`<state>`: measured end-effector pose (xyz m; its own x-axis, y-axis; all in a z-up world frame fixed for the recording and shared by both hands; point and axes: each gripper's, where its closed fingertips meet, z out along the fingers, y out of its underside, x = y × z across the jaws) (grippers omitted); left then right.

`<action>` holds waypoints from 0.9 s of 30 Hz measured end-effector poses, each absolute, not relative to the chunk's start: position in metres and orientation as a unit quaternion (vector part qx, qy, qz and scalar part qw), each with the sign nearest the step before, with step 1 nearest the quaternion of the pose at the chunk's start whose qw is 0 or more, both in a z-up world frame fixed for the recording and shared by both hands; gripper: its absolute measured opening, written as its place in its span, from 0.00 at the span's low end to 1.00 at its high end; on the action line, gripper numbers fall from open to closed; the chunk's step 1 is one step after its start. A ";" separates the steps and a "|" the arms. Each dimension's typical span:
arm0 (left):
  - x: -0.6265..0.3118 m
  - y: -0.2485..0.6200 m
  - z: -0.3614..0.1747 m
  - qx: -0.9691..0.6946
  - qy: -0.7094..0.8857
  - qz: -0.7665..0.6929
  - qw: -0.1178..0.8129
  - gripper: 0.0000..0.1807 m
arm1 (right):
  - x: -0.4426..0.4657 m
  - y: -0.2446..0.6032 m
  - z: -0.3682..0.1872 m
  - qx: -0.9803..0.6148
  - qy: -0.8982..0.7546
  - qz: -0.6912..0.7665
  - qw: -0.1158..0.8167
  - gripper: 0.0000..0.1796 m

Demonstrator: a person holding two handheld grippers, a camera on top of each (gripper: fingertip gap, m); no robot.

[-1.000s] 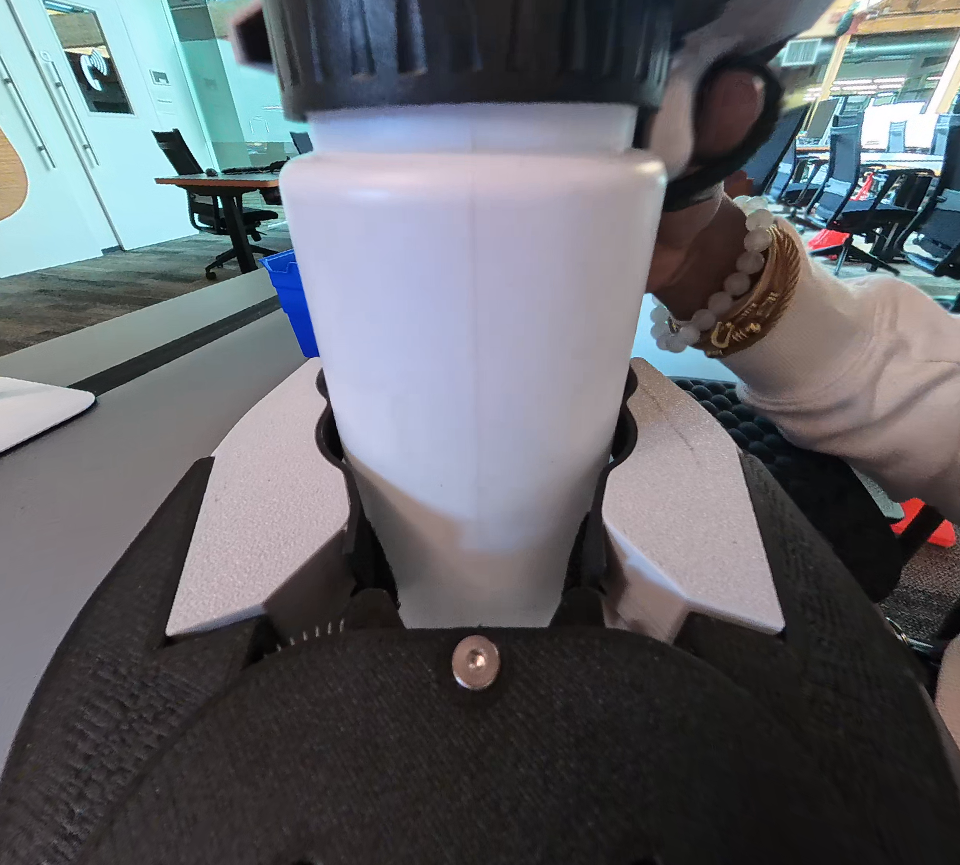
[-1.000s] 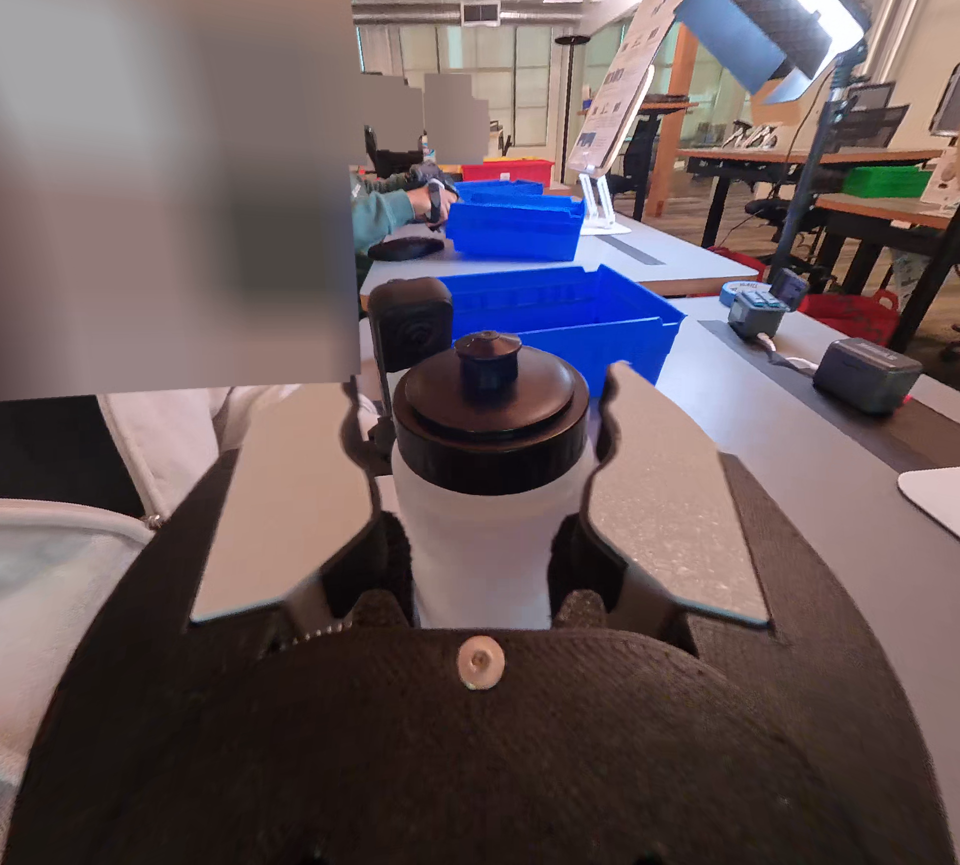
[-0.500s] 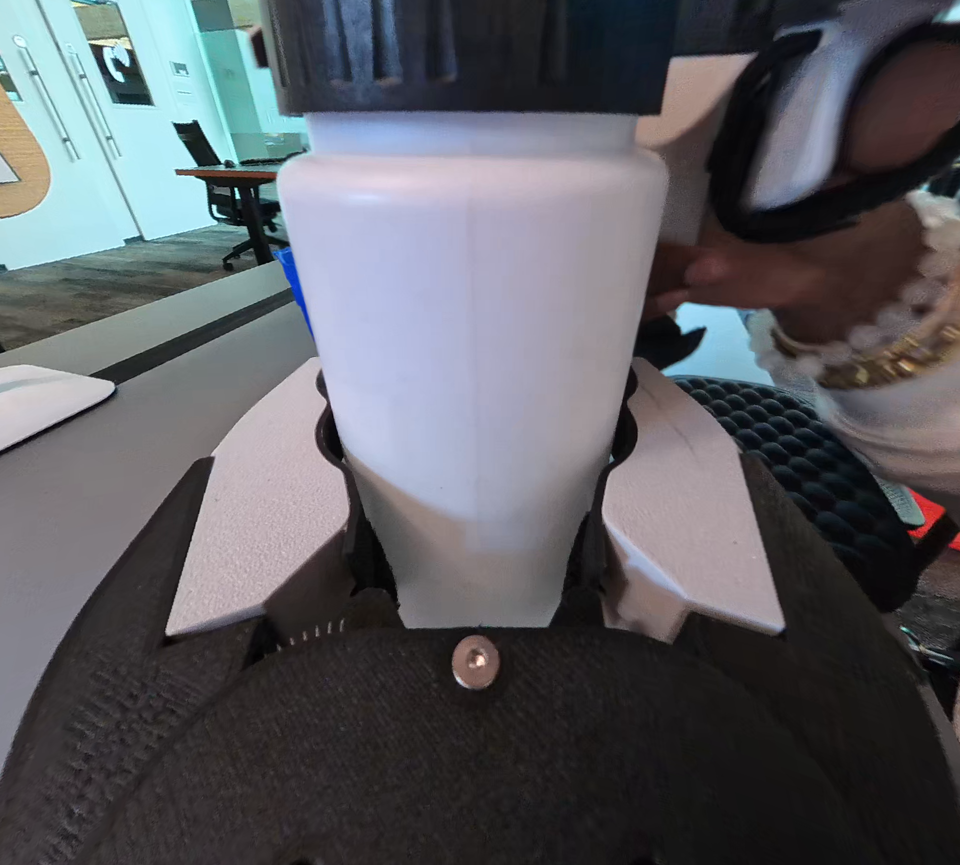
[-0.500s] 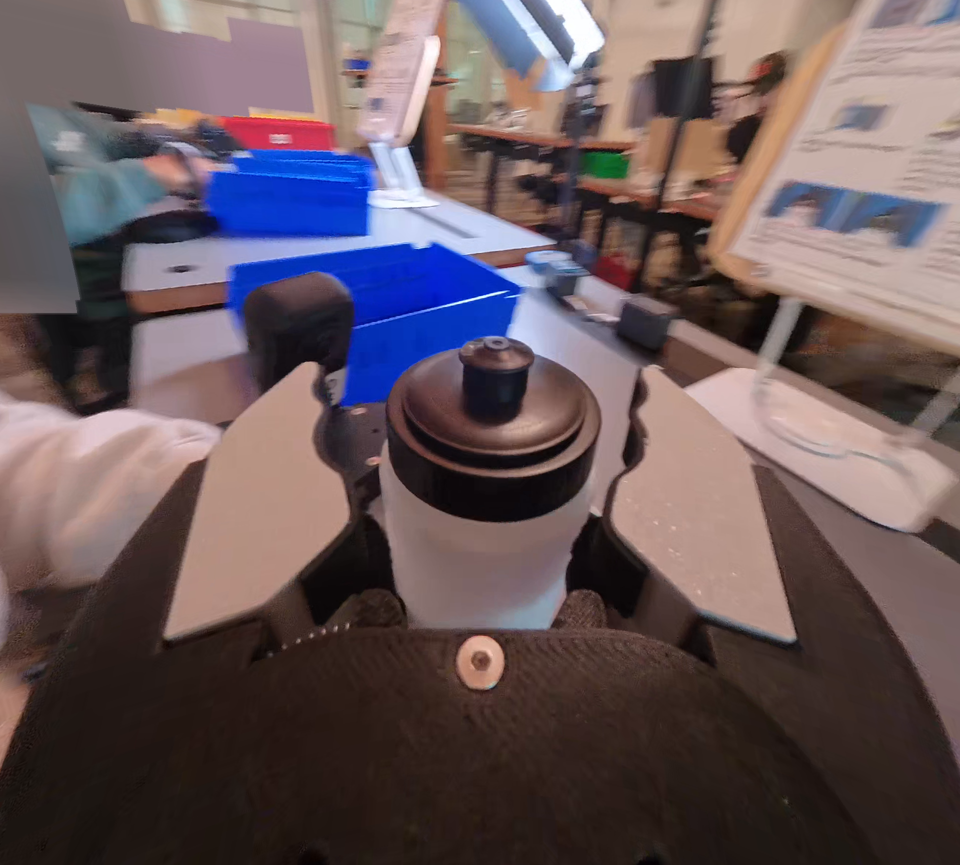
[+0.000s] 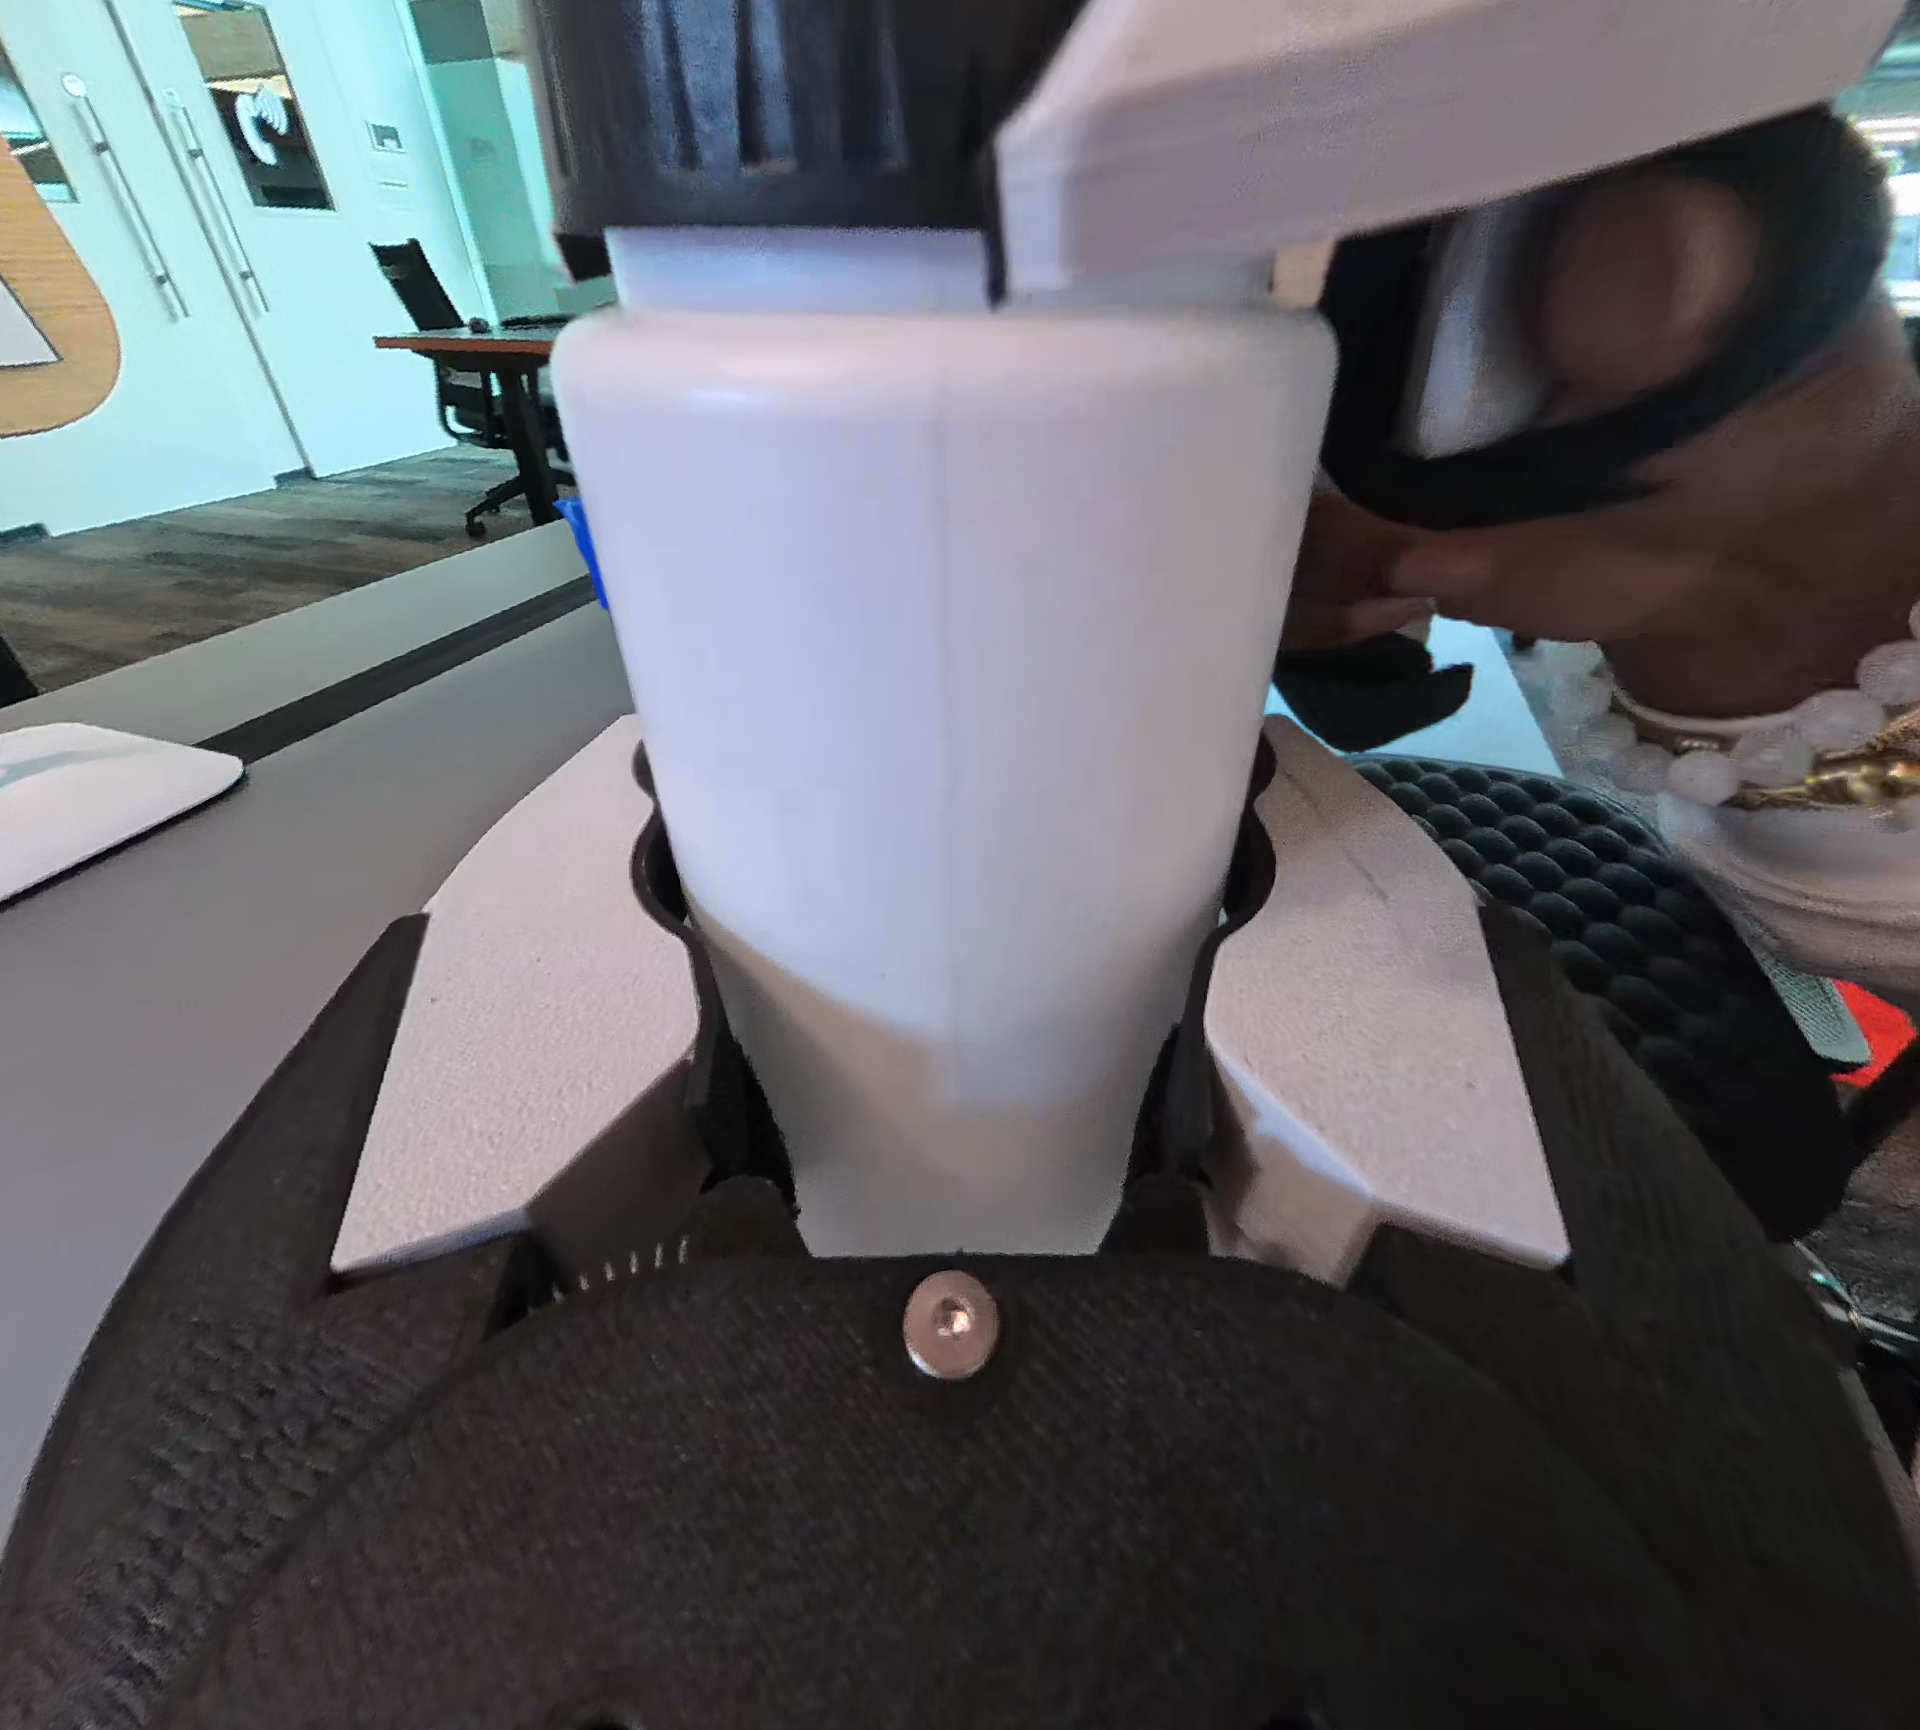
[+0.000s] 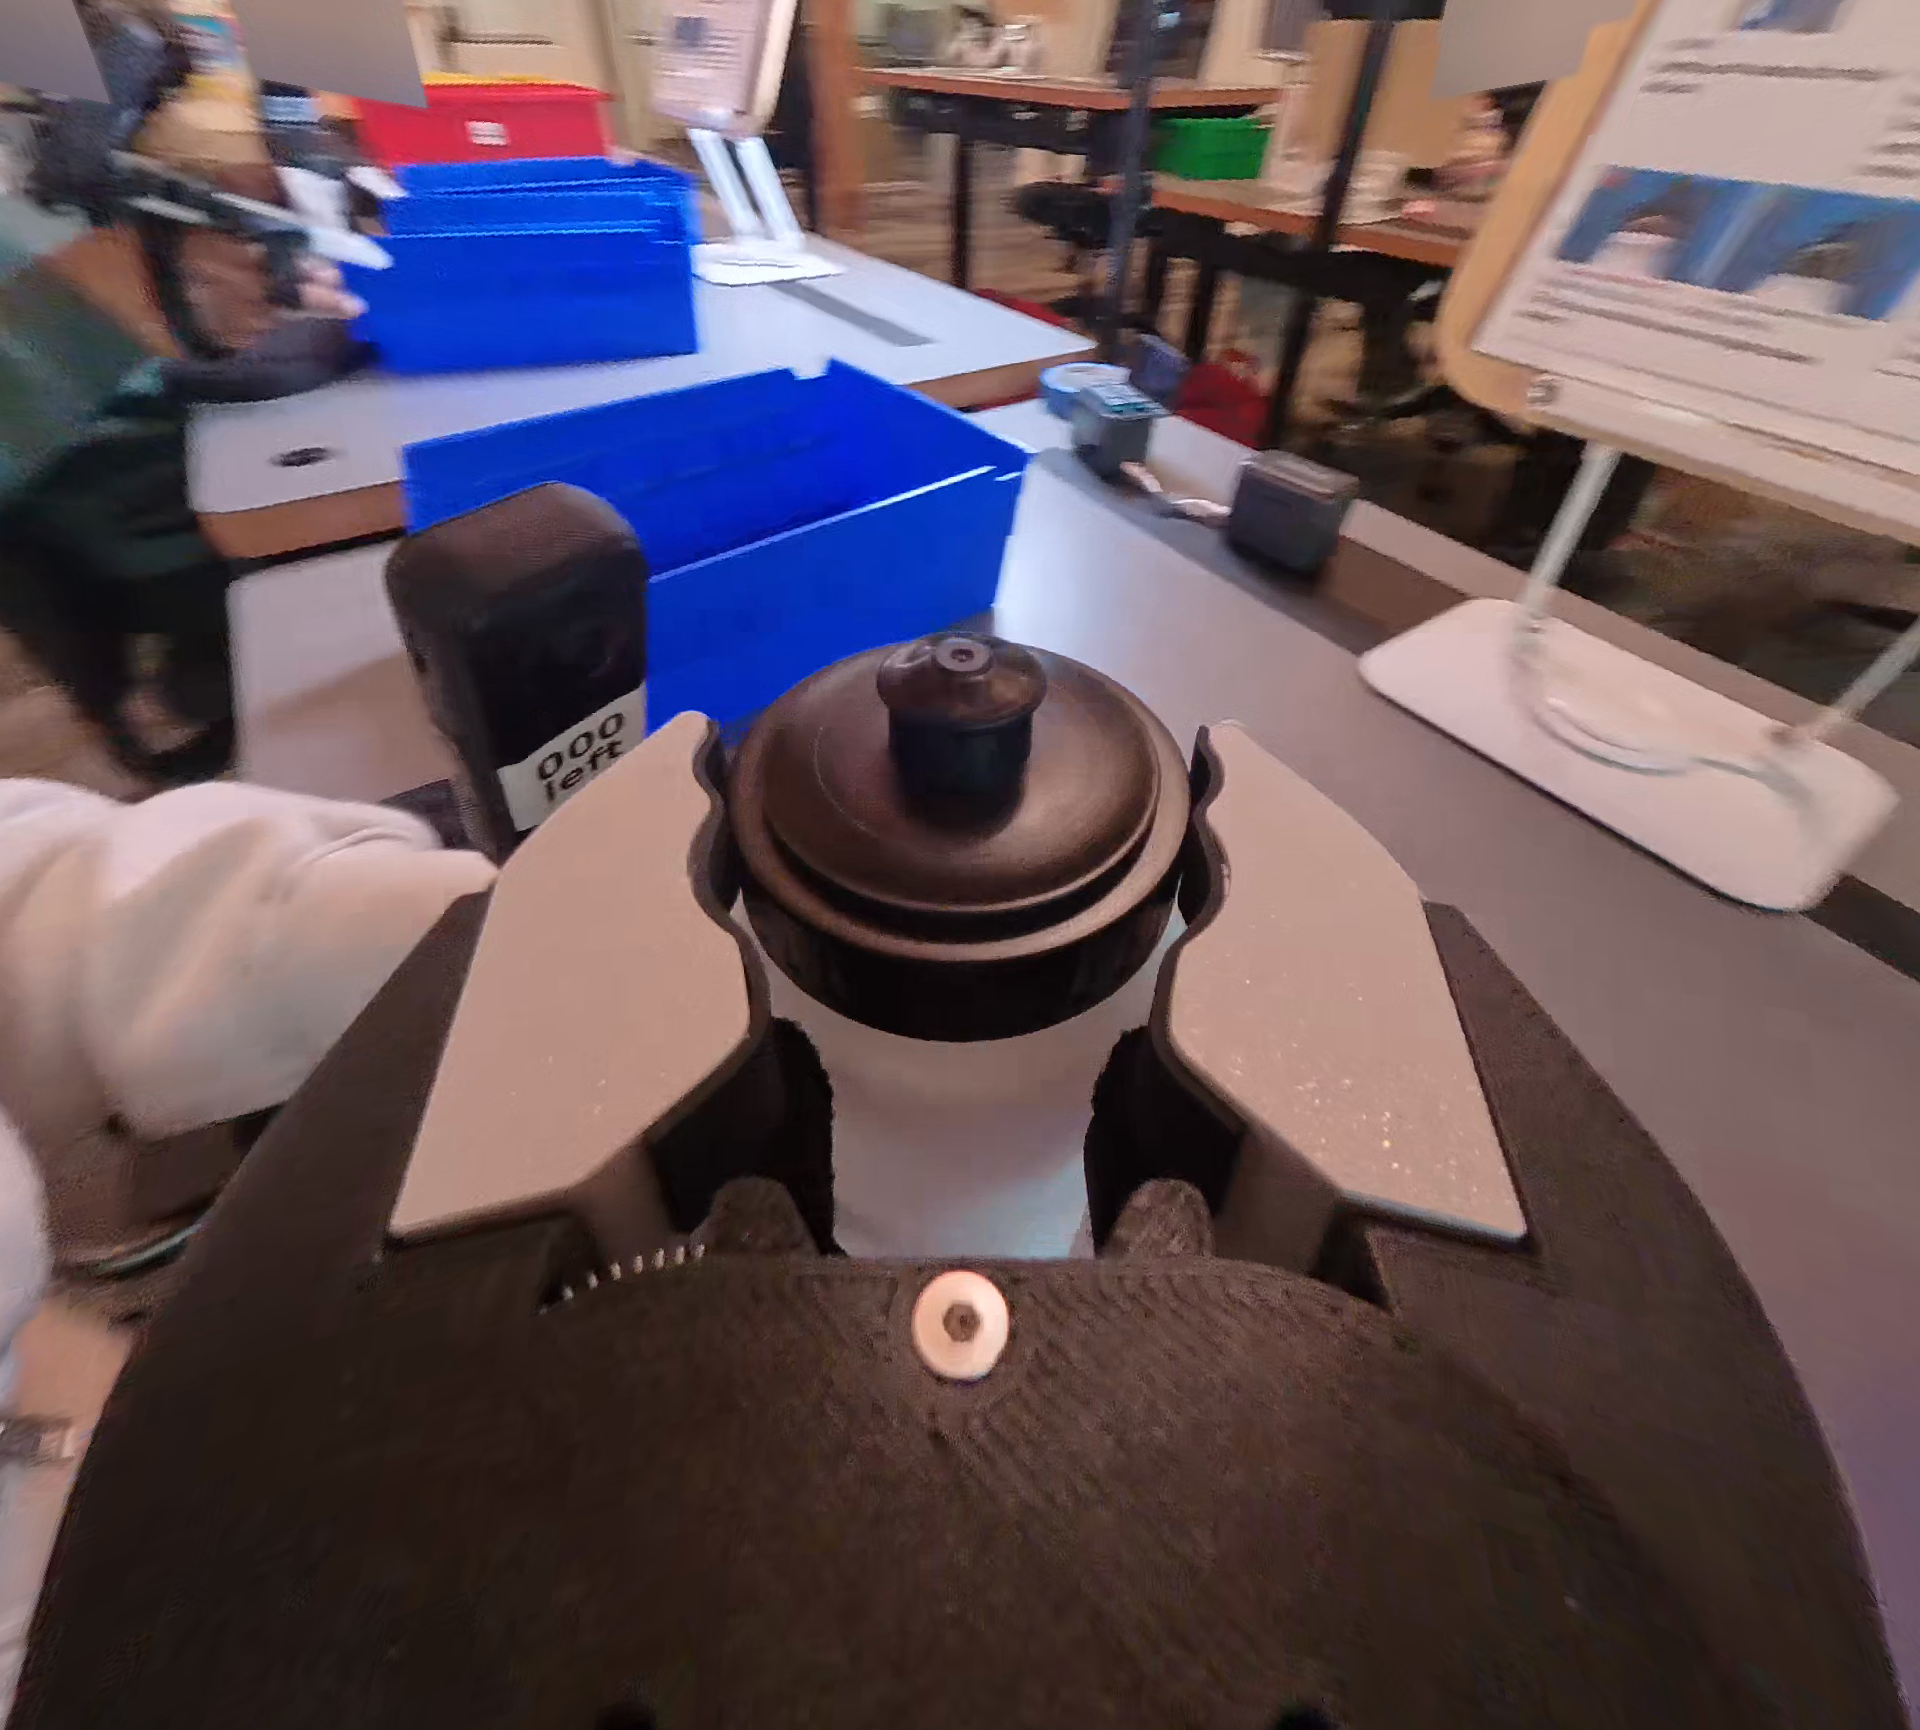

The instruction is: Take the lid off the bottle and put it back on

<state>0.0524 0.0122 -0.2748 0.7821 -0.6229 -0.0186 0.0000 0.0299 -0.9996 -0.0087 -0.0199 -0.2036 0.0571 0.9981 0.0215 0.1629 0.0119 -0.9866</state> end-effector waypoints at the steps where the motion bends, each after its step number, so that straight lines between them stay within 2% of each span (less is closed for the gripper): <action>1: 0.053 0.011 -0.275 -0.656 0.242 -0.230 0.677 0.57 | -0.007 -0.021 -0.204 -0.551 -0.526 0.426 0.488 0.47; 2: 0.054 0.011 -0.275 -0.656 0.243 -0.232 0.676 0.57 | -0.006 -0.022 -0.205 -0.541 -0.541 0.417 0.491 0.47; 4: 0.056 0.009 -0.275 -0.652 0.251 -0.244 0.673 0.57 | -0.006 -0.028 -0.207 -0.491 -0.591 0.432 0.473 0.59; 7: 0.060 0.005 -0.274 -0.642 0.264 -0.263 0.670 0.57 | 0.000 -0.048 -0.207 -0.410 -0.651 0.513 0.380 0.64; 9: 0.062 0.002 -0.274 -0.636 0.272 -0.274 0.668 0.57 | 0.006 -0.054 -0.204 -0.360 -0.667 0.555 0.341 0.60; 12: 0.064 0.000 -0.274 -0.632 0.277 -0.282 0.667 0.57 | 0.009 -0.049 -0.200 -0.333 -0.660 0.594 0.319 0.44; 13: 0.064 0.001 -0.274 -0.632 0.274 -0.282 0.667 0.57 | 0.009 -0.047 -0.200 -0.336 -0.653 0.601 0.317 0.43; 17: 0.059 0.007 -0.274 -0.648 0.244 -0.262 0.672 0.57 | 0.001 -0.035 -0.200 -0.418 -0.600 0.562 0.386 0.43; 21: 0.060 0.007 -0.274 -0.647 0.250 -0.245 0.678 0.57 | 0.002 -0.023 -0.201 -0.540 -0.498 0.444 0.513 0.43; 23: 0.061 0.005 -0.274 -0.644 0.256 -0.245 0.678 0.57 | 0.004 -0.026 -0.201 -0.535 -0.505 0.427 0.526 0.44; 25: 0.063 0.004 -0.274 -0.640 0.264 -0.261 0.672 0.57 | 0.002 -0.035 -0.201 -0.491 -0.550 0.463 0.492 0.54; 27: 0.065 0.001 -0.274 -0.633 0.275 -0.276 0.668 0.57 | 0.002 -0.050 -0.200 -0.435 -0.597 0.536 0.409 0.64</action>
<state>0.0654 0.0007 -0.2736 0.6957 -0.7181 -0.0185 0.0202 0.0453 -0.9988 0.0023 -0.0496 -0.2001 -0.2871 0.9577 0.0211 0.0804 0.0461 -0.9957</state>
